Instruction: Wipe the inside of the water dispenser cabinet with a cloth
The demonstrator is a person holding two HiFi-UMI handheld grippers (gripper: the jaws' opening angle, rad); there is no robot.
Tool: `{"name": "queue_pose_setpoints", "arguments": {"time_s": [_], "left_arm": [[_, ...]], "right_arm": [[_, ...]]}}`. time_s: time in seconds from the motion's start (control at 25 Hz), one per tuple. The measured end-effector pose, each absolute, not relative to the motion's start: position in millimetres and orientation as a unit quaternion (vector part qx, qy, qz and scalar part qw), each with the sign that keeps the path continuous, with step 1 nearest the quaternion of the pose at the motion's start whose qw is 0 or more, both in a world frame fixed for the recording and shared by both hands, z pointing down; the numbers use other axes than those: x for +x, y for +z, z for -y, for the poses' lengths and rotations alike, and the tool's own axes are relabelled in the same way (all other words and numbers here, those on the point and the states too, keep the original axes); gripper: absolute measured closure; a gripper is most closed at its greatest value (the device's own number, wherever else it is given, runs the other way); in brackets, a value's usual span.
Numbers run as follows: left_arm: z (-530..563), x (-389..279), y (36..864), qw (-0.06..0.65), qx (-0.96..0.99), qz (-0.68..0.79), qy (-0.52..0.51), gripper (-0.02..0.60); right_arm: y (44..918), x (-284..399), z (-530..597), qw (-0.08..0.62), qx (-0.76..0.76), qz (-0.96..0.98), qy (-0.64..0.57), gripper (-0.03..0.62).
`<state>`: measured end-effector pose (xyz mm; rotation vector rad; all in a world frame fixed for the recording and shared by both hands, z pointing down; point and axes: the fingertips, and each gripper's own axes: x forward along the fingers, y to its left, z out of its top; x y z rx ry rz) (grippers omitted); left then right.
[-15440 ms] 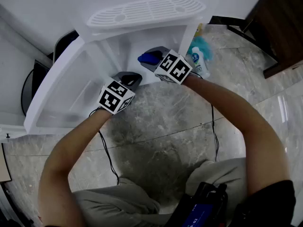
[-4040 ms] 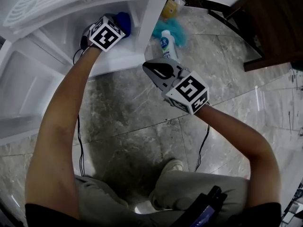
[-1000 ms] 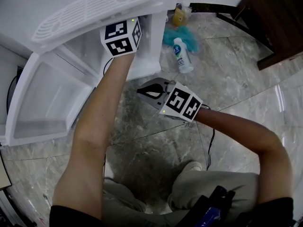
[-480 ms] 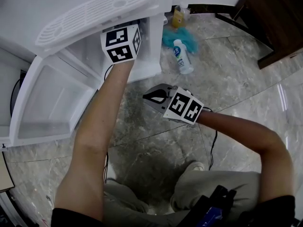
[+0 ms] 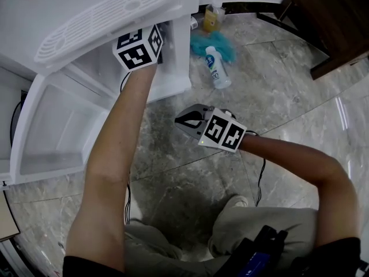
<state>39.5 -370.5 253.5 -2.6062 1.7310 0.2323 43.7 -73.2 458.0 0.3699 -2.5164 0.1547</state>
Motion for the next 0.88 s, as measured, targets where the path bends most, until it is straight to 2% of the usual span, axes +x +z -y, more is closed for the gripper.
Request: {"name": "queue_pose_setpoints", "arguments": {"time_s": [0.24, 0.4, 0.56, 0.88], "left_arm": [[338.9, 50.2, 259.2, 0.01, -0.863, -0.504, 0.022, 0.505], [306.4, 51.4, 273.4, -0.022, -0.911, -0.411, -0.035, 0.503], [260.6, 44.3, 292.5, -0.001, -0.943, -0.308, -0.128, 0.503], [177.0, -1.8, 354.1, 0.048, -0.934, -0.2, -0.291, 0.503]], "right_arm": [[441.6, 39.1, 105.1, 0.295, 0.164, 0.941, 0.013, 0.596], [424.1, 40.3, 135.2, 0.292, 0.205, 0.934, 0.004, 0.595], [397.0, 36.7, 161.3, 0.283, 0.238, 0.929, -0.013, 0.595], [368.7, 10.4, 169.8, 0.299, 0.225, 0.924, -0.081, 0.595]]}}
